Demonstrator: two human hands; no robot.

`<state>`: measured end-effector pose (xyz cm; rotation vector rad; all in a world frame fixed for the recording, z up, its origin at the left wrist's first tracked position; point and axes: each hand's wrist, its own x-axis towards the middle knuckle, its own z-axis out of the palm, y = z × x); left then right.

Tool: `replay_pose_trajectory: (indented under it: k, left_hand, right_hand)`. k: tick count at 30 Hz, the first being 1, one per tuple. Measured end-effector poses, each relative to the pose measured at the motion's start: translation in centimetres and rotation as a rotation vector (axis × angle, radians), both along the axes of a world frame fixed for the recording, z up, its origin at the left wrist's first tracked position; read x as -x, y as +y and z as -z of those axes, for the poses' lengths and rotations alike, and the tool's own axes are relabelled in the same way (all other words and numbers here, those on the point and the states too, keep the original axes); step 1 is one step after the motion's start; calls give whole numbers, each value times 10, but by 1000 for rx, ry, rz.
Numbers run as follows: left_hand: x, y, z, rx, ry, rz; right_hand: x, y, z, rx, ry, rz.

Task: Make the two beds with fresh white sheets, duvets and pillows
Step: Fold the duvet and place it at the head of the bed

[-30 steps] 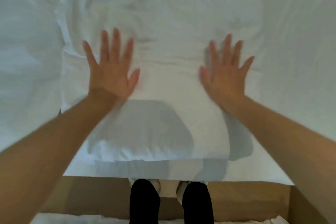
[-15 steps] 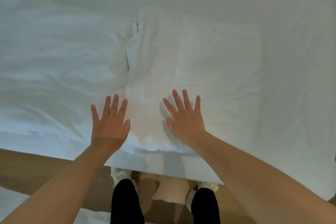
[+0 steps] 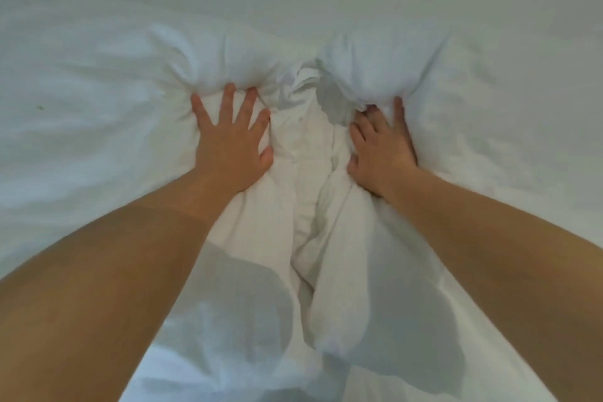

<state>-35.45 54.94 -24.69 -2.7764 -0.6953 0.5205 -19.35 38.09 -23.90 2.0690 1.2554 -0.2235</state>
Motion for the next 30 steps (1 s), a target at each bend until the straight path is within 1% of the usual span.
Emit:
replay_pose_trajectory:
  k: [2, 3, 5, 6, 7, 8, 10, 12, 13, 15, 16, 18, 20, 22, 23, 25, 27, 28, 30]
  left_hand:
    - [-3, 3, 7, 2, -59, 5]
    - [-10, -1, 6, 12, -103, 61]
    - [-26, -9, 3, 34, -158, 267]
    - [-33, -7, 3, 15, -139, 363]
    - [-38, -2, 3, -14, -93, 411]
    - [-42, 6, 4, -48, -37, 407]
    - [-47, 17, 7, -136, 79, 331]
    - [-53, 11, 10, -175, 132, 252]
    - [-55, 3, 11, -155, 112, 218]
    - [-50, -16, 10, -17, 31, 187]
    - [-41, -22, 7, 55, -6, 201]
    - [-8, -20, 0, 107, -64, 211]
    - [35, -3, -10, 109, -162, 105]
    - [75, 22, -22, 130, -238, -101]
    - [93, 36, -26, 156, -242, -237]
    - [127, 69, -29, 222, -214, -563]
    - [164, 100, -31, 270, -214, -857]
    - [180, 114, -33, 280, -225, -944]
    - [205, 139, -32, 282, -250, -1006]
  right_hand:
    - [2, 7, 5, -27, 32, -22]
    - [8, 19, 5, -58, 57, -67]
    - [15, 39, -1, -107, 48, -157]
    - [12, 43, -4, -91, 21, -177]
    - [7, 43, -5, -46, 0, -174]
    - [1, 41, -5, 9, -7, -154]
    - [-6, 35, -4, 115, 5, -117]
    - [-6, 31, -1, 154, 9, -99]
    - [-5, 30, 0, 143, 16, -88]
    - [5, 26, -2, 71, 73, -54]
    - [13, 22, -3, 17, 128, -23]
    - [36, 12, -7, -117, 291, 101]
    - [68, 10, -15, -299, 475, 298]
    - [98, 18, -23, -462, 591, 474]
    - [112, 25, -26, -502, 634, 551]
    - [137, 46, -28, -520, 733, 730]
    - [156, 72, -24, -519, 790, 898]
    - [163, 84, -20, -524, 790, 941]
    - [172, 97, -10, -541, 757, 958]
